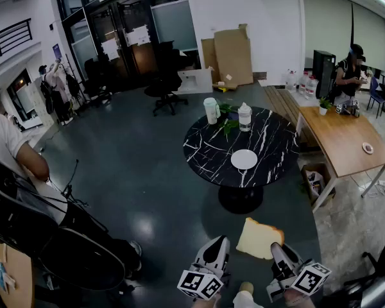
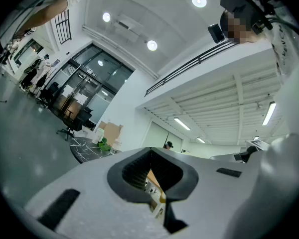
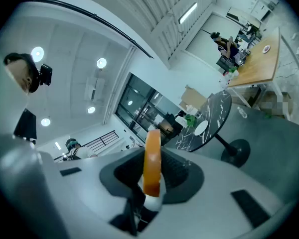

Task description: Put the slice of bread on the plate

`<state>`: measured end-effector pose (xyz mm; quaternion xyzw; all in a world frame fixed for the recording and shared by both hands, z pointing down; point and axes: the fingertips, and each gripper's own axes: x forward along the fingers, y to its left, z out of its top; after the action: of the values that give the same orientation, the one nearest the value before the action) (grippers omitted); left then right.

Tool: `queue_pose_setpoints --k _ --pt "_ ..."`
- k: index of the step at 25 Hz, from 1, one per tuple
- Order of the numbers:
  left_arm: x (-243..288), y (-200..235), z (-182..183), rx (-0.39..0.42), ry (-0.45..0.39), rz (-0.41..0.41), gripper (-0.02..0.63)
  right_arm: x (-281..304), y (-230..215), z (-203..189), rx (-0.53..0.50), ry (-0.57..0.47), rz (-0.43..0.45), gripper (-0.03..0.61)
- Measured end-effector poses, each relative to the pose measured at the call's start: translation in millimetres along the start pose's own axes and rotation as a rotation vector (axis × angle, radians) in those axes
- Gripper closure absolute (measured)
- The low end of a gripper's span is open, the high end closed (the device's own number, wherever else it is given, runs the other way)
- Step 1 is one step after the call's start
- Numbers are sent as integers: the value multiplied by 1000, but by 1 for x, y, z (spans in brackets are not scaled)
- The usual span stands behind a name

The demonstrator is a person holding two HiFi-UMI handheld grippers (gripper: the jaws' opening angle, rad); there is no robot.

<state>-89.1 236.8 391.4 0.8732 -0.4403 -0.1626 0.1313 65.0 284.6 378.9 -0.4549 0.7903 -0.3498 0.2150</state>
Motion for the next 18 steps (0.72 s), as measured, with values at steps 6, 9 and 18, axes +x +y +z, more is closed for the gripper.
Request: queue_pose_setpoints --k 6,9,18 --pt "48 7 7 -1 -21 2 609 32 -20 30 -2 25 7 492" --pt "67 12 6 0 -25 6 609 46 -31 41 -4 27 14 492" --pt "109 19 1 20 -30 30 608 70 -55 69 0 42 42 492"
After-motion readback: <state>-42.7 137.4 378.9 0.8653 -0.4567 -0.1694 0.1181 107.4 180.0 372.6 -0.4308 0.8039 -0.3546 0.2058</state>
